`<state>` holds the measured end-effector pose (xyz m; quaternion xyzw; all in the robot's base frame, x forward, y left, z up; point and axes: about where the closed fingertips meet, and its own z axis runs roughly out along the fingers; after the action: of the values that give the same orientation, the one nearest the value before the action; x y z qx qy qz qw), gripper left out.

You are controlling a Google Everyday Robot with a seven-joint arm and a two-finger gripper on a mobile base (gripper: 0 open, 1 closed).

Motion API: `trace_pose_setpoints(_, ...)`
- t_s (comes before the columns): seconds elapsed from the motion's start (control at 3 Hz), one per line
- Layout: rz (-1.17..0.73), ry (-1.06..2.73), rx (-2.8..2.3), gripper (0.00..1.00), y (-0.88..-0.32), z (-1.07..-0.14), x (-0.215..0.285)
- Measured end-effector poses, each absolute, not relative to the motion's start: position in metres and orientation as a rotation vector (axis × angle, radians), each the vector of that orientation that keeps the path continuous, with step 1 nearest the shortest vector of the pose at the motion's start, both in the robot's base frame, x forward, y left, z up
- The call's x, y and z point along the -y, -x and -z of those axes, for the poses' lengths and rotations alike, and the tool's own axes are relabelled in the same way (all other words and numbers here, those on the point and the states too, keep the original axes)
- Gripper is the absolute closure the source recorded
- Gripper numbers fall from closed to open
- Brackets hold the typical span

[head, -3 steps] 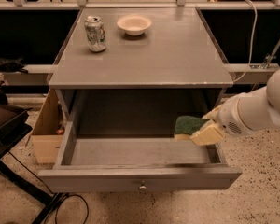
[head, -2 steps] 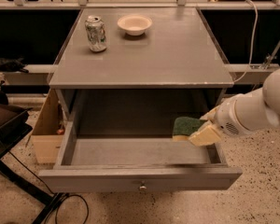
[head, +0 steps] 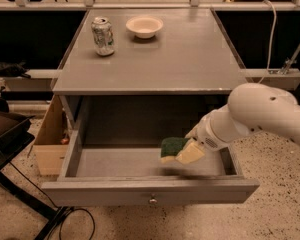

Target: Place sponge into top drawer

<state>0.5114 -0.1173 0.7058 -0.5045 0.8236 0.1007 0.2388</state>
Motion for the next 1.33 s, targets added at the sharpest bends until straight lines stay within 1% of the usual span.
trace_pose_setpoints(0.33,-0.324,1.426,-2.242,1.00,-0.540,-0.667,0.087)
trace_pose_setpoints(0.67,-0.345,1.437,-2.245,0.82,-0.542,-0.656,0.080)
trace_pose_setpoints(1.0,-0.345,1.438,-2.245,0.51,-0.542,-0.656,0.080)
trace_pose_setpoints(1.33,-0.345,1.438,-2.245,0.28,-0.542,-0.656,0.080)
